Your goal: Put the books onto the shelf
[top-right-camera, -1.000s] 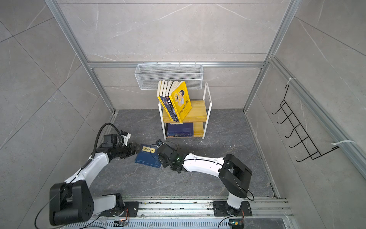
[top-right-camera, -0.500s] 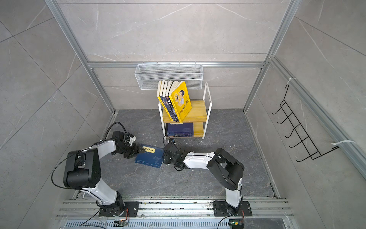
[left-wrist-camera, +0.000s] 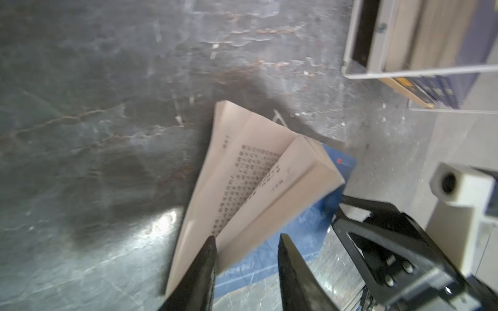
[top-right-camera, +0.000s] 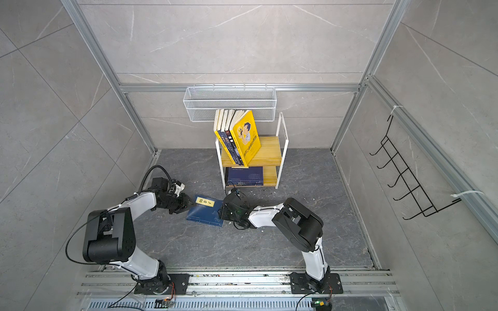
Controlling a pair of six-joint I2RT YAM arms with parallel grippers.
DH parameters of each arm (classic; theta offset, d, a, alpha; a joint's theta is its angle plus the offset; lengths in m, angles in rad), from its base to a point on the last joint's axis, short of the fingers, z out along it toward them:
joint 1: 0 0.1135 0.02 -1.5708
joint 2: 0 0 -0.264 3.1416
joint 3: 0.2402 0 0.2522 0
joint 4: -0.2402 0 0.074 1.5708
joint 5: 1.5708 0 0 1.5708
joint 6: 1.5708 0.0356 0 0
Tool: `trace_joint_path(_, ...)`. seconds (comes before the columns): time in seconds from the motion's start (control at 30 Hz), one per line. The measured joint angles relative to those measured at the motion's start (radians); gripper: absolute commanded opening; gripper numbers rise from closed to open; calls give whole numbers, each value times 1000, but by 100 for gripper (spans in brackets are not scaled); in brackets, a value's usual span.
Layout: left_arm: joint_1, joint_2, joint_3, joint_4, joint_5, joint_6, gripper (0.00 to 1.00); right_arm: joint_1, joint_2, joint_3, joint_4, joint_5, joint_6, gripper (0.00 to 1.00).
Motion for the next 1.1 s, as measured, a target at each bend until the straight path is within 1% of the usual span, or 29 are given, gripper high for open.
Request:
trace_joint_path(0.17, -4, -58, -10, -2, 28, -35, 3, -15, -1, -2, 1, -21, -6, 49)
trace_joint_path(0.2, -5, -68, -13, -2, 36, -40, 0, -18, -2, -4, 1, -23, -13, 49)
trace_joint_path(0.3, -11, -88, -20, -5, 51, -50, 0, -20, -14, -13, -8, -22, -39, 50)
trace_joint_path(0.4, -18, -103, -26, -13, 71, -62, 0, -19, -45, -26, -55, -21, -78, 52)
trace_joint_path(0.5, -26, -128, -36, -14, 87, -77, 0, -10, -113, -56, -113, -3, -146, 56)
trace_joint_path(0.6, -30, -150, -41, -14, 100, -91, 0, 26, -198, -71, -180, 62, -246, 58)
trace_joint_path(0.7, -31, -155, -42, -13, 103, -99, 0, 101, -270, -68, -222, 164, -389, 61)
trace_joint_path(0.8, -31, -155, -43, -13, 110, -110, 0, 198, -282, -38, -262, 280, -554, 61)
trace_joint_path(0.93, -31, -155, -43, -13, 120, -117, 0, 295, -235, 26, -301, 401, -760, 62)
trace_joint_path(1.1, -31, -155, -44, -13, 120, -121, 0, 328, -115, 124, -329, 485, -948, 63)
